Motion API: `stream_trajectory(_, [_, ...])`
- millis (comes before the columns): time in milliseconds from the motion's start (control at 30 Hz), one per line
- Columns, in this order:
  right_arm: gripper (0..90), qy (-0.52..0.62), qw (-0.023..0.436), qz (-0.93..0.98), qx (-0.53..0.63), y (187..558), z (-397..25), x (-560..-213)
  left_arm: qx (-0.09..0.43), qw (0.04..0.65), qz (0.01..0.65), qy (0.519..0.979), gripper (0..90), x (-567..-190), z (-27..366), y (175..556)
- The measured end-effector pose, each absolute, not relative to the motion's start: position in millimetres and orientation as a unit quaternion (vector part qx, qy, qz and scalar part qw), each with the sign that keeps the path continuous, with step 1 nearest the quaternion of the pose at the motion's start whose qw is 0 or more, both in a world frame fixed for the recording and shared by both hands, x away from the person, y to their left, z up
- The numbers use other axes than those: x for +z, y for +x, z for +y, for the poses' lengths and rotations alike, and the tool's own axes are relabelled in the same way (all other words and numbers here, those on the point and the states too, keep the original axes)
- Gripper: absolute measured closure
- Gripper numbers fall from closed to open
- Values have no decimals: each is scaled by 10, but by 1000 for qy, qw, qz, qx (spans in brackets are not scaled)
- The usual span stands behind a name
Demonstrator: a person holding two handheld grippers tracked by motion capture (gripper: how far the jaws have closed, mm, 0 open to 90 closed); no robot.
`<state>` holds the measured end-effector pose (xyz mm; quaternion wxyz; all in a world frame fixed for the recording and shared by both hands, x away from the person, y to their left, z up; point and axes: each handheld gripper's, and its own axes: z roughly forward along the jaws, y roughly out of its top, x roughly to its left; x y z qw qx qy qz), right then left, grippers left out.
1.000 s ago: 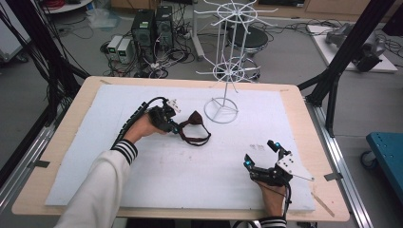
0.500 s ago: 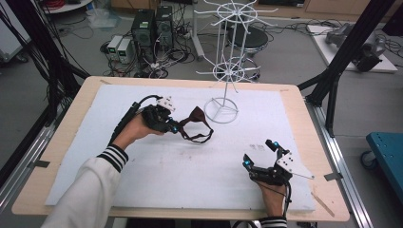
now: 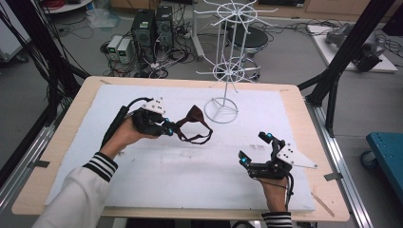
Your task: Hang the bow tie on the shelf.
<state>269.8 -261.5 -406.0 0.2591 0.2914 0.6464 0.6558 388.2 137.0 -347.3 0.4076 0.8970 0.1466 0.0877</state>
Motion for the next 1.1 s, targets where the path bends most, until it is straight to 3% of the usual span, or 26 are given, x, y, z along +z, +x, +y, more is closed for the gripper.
stream_trajectory(567, [8,228,177,703,650,2950,-2356,-3558,76,474,117,869,755,-3432,1388,3676])
stream_trajectory(1100, [8,191,134,742,629,3223,-2052,-3266,93,525,90,841,754,-3428,1457,3461])
